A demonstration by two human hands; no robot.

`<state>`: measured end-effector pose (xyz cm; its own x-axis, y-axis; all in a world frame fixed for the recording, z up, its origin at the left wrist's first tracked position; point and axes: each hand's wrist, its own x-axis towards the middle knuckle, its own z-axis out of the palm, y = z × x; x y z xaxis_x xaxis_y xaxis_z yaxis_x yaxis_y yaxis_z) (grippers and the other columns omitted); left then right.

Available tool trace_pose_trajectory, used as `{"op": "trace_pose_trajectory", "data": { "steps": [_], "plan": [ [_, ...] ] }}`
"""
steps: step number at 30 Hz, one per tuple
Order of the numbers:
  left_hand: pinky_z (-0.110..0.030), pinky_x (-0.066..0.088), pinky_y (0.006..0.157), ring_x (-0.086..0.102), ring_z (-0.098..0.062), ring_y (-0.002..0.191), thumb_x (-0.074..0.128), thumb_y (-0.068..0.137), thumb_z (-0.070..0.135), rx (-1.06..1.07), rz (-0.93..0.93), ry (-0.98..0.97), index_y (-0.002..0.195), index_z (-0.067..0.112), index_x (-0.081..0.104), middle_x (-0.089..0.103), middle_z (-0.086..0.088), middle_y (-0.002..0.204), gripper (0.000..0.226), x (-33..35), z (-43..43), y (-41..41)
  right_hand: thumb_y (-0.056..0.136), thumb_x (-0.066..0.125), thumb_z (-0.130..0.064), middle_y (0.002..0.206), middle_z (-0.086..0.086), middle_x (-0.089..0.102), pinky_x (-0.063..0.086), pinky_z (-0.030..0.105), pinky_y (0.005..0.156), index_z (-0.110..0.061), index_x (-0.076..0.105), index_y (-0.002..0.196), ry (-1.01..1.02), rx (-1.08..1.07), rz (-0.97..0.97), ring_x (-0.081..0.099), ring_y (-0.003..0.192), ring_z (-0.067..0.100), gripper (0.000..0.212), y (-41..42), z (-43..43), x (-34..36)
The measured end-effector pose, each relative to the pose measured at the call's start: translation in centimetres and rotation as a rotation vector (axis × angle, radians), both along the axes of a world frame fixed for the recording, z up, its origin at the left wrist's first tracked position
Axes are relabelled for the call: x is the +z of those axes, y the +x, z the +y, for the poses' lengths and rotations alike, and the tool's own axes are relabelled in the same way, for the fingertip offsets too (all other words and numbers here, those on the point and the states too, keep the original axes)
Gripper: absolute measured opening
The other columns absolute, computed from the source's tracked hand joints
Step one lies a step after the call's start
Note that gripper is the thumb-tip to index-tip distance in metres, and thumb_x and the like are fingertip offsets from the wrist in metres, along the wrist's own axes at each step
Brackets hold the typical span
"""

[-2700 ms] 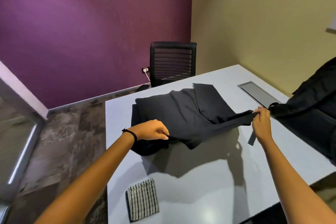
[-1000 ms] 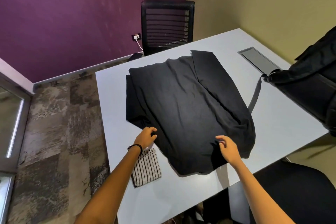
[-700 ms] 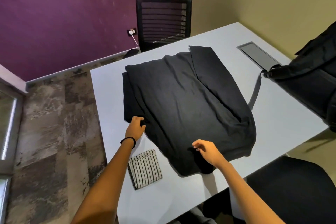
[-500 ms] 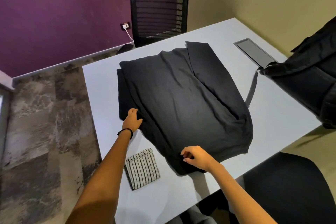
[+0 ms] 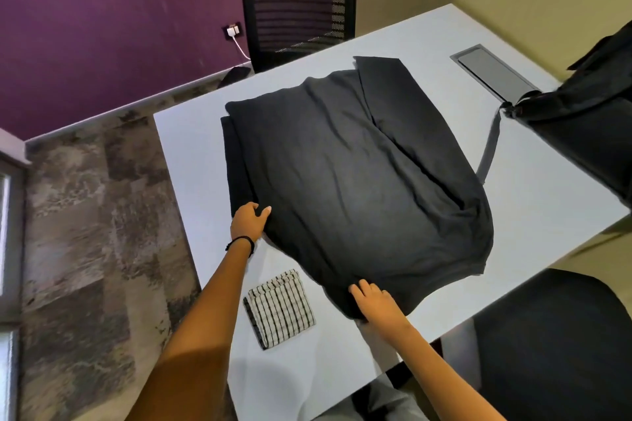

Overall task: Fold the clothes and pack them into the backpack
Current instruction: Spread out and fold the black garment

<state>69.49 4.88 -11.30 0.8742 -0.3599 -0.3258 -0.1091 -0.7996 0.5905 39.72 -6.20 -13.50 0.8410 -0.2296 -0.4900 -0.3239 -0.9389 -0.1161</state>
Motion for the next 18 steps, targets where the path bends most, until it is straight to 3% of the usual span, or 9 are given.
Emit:
{"op": "trace_pose_trajectory", "data": {
  "steps": [2,3,4,5,7,9,14,18],
  "plan": [
    [-0.037,0.047,0.081,0.058,-0.034,0.091,0.054,0.094,0.032,0.029,-0.049,-0.018,0.096,0.001,0.060,0.063,-0.018,0.095,0.032,0.2,0.9,0.4,0.011,0.092,-0.022,0.067,0.000,0.058,0.035,0.024,0.035,-0.018,0.066,0.071,0.018,-0.071,-0.001,0.054,0.047,0.015,0.065,0.5,0.4,-0.9],
    [-0.036,0.046,0.075,0.058,-0.034,0.084,0.053,0.094,0.030,0.032,-0.070,-0.020,0.086,0.003,0.059,0.061,-0.017,0.086,0.029,0.3,1.2,0.6,0.011,0.092,-0.020,0.063,0.000,0.056,0.029,0.023,0.035,-0.018,0.064,0.064,0.001,-0.066,-0.028,0.052,0.044,0.014,0.060,0.7,0.4,-1.0],
    [-0.035,0.045,0.071,0.057,-0.033,0.079,0.053,0.095,0.029,0.032,-0.091,-0.017,0.078,0.004,0.056,0.059,-0.016,0.079,0.030,0.3,1.6,0.8,0.022,0.093,-0.019,0.064,0.001,0.057,0.026,0.024,0.039,-0.017,0.064,0.065,-0.006,-0.048,-0.008,0.053,0.047,0.015,0.051,0.7,0.6,-0.5],
    [-0.035,0.045,0.069,0.056,-0.033,0.076,0.053,0.095,0.028,0.030,-0.108,-0.011,0.075,0.005,0.055,0.057,-0.014,0.075,0.030,0.2,1.9,1.0,0.045,0.089,-0.018,0.074,0.004,0.059,0.030,0.026,0.045,-0.013,0.064,0.074,0.025,-0.028,0.016,0.058,0.058,0.019,0.038,0.6,0.8,0.6],
    [-0.037,0.047,0.069,0.055,-0.032,0.074,0.053,0.095,0.027,0.034,-0.119,-0.004,0.074,0.005,0.055,0.057,-0.014,0.074,0.030,0.3,2.2,1.2,0.085,0.059,-0.012,0.102,0.011,0.058,0.040,0.033,0.066,-0.007,0.059,0.101,0.102,-0.053,-0.009,0.059,0.089,0.028,0.017,0.3,0.4,1.2],
    [-0.038,0.047,0.069,0.054,-0.031,0.073,0.053,0.095,0.026,0.035,-0.114,0.009,0.074,0.005,0.056,0.059,-0.015,0.076,0.030,0.4,2.4,1.3,0.090,0.048,-0.013,0.109,0.011,0.058,0.038,0.032,0.073,-0.006,0.058,0.103,0.196,-0.065,-0.014,0.056,0.098,0.030,0.018,0.2,-0.1,1.3],
    [-0.037,0.047,0.071,0.058,-0.034,0.079,0.053,0.094,0.026,0.056,-0.073,0.018,0.076,0.006,0.056,0.061,-0.017,0.081,0.027,0.6,2.6,1.1,0.087,0.053,-0.017,0.101,0.010,0.066,0.043,0.031,0.072,-0.007,0.065,0.098,0.306,-0.085,-0.026,0.060,0.089,0.028,0.019,0.3,-1.4,2.8],
    [-0.039,0.049,0.073,0.060,-0.037,0.081,0.055,0.093,0.028,0.077,-0.056,-0.008,0.075,0.006,0.057,0.061,-0.015,0.078,0.028,1.0,2.3,0.9,0.093,0.049,-0.023,0.098,0.010,0.066,0.034,0.025,0.066,-0.005,0.064,0.099,0.306,-0.070,-0.060,0.060,0.087,0.027,0.023,-0.2,-1.4,2.6]
  ]
}}
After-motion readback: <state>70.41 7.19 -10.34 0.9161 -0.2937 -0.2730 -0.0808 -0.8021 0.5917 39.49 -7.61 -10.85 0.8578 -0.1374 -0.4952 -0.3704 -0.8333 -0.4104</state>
